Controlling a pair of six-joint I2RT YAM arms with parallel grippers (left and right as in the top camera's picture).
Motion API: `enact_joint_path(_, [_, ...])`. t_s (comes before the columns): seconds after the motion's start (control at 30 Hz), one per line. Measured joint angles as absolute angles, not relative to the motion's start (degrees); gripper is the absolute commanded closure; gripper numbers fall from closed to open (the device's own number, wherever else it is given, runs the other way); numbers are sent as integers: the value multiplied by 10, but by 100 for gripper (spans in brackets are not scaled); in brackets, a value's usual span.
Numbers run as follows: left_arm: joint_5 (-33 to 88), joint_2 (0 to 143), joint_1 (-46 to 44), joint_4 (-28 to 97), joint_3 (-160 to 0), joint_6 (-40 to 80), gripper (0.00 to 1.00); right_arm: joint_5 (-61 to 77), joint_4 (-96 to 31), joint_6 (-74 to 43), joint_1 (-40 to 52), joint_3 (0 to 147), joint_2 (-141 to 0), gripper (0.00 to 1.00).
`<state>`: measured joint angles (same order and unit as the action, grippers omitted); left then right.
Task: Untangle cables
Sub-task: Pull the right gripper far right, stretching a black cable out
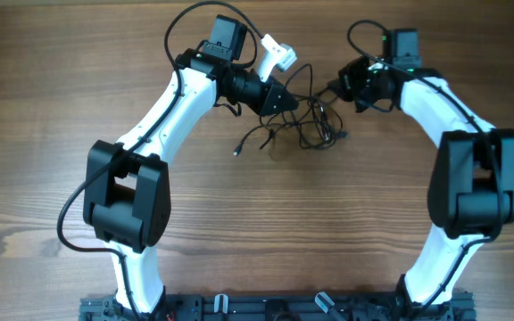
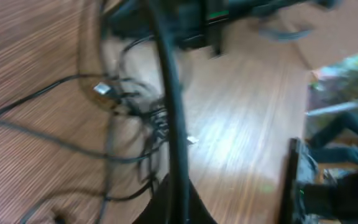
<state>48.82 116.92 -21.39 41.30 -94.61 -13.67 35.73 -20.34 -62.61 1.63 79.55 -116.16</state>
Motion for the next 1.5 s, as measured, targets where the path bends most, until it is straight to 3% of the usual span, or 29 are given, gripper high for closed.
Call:
enact_joint_path(0.3, [260, 1169, -214, 419, -946, 11, 95, 451, -242, -444, -59, 795, -965, 96])
enact_joint_path(0.4, [230, 1169, -214, 426, -946, 29, 95, 462, -230, -430, -82, 795, -901, 96])
enact_joint_path(0.63, [187, 1169, -214, 435, -946, 42, 95, 570, -49, -441, -182, 794, -767, 96])
enact_joint_path(0.77, [180, 1169, -214, 435, -946, 43, 94, 602, -37, -451, -233, 794, -736, 96])
enact_joint_path(0.93, [178, 1169, -214, 435, -946, 43, 92, 612, -140, -391, -265, 796, -741, 96])
enact_joint_path(1.0, [178, 1169, -214, 435, -946, 44, 85, 596, -215, -353, -266, 798, -752, 93])
enact_joint_path(1.07, [178, 1169, -214, 433, -946, 44, 66, 552, -302, -315, -266, 799, -771, 83])
enact_joint_path(1.1, [178, 1169, -214, 432, -946, 46, 52, 517, -356, -303, -265, 801, -780, 55])
enact_joint_path(1.13, [177, 1169, -214, 431, -946, 50, 23, 471, -404, -291, -265, 799, -797, 20])
enact_joint_path(1.17, [176, 1169, -214, 429, -946, 49, 12, 434, -429, -285, -265, 799, -815, 6])
enact_joint_path(1.2, [175, 1169, -214, 426, -946, 49, 0, 402, -447, -280, -265, 799, -834, 0])
enact_joint_path(1.5, [174, 1169, -204, 365, -946, 52, 0, 312, -467, -311, -263, 799, -977, 0])
